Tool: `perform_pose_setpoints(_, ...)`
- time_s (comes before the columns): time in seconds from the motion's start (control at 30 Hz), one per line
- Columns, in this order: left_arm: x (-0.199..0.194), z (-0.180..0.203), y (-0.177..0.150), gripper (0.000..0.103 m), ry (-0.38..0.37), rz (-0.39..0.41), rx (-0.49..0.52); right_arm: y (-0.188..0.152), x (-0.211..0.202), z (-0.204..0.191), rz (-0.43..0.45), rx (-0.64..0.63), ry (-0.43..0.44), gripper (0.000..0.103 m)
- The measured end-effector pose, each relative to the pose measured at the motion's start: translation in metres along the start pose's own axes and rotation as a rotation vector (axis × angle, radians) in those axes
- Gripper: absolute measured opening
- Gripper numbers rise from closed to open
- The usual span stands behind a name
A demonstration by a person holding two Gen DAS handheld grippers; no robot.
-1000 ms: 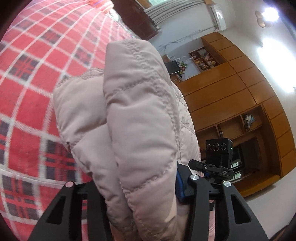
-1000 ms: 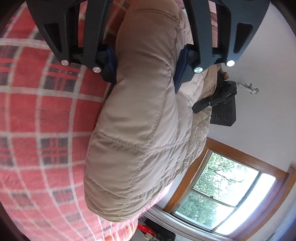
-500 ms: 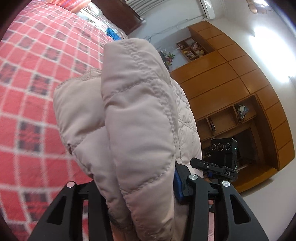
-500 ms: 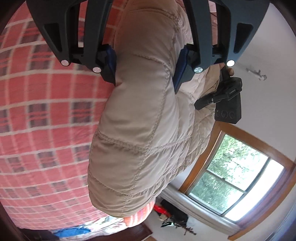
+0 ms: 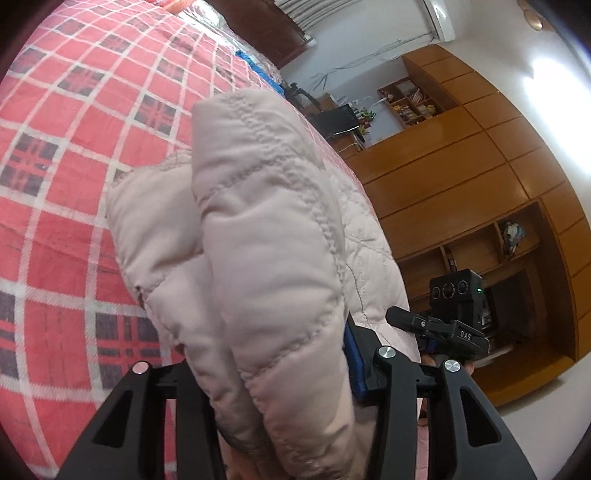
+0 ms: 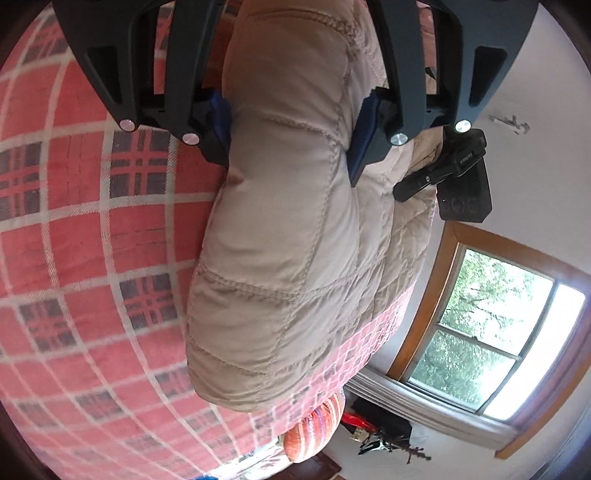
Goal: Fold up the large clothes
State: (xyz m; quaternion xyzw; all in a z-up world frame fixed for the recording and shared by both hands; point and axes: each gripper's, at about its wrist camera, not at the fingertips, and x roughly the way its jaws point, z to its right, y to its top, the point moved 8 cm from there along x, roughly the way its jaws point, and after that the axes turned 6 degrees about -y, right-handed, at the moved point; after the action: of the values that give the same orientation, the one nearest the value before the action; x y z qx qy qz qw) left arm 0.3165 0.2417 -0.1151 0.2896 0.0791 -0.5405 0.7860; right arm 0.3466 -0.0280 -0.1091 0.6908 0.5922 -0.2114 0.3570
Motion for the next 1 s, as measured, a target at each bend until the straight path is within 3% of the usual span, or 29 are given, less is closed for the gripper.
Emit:
perform_pose_setpoints(0.2, 0.011, 0.002, -0.001, 0.050, 0.022, -0.031, 0.055, -0.013, 0.004, 0.018, 0.031, 0.023, 0.027, 0.058)
perform_pose_setpoints(0.37, 0.015, -0.004, -0.002, 0.055, 0.024, -0.026, 0.035, -0.017, 0.010, 0.021, 0.038, 0.051, 0.045, 0.062)
perform_pose_setpoints(0.6, 0.011, 0.008, -0.014, 0.064, 0.060, -0.009, 0.010, -0.020, 0.005, 0.012, 0.067, 0.029, -0.030, 0.072)
perform_pose_setpoints(0.7, 0.002, 0.015, -0.019, 0.069, 0.087, -0.002, 0.004, -0.029, -0.010, -0.001, 0.104, -0.011, -0.104, 0.078)
perform_pose_setpoints(0.77, -0.010, 0.016, -0.022, 0.077, 0.139, 0.022, -0.003, -0.037, -0.019, -0.007, 0.129, -0.041, -0.138, 0.082)
perform_pose_setpoints(1.0, -0.054, 0.038, -0.046, 0.082, 0.295, 0.118, 0.090, -0.084, -0.045, -0.020, 0.180, -0.121, -0.294, 0.087)
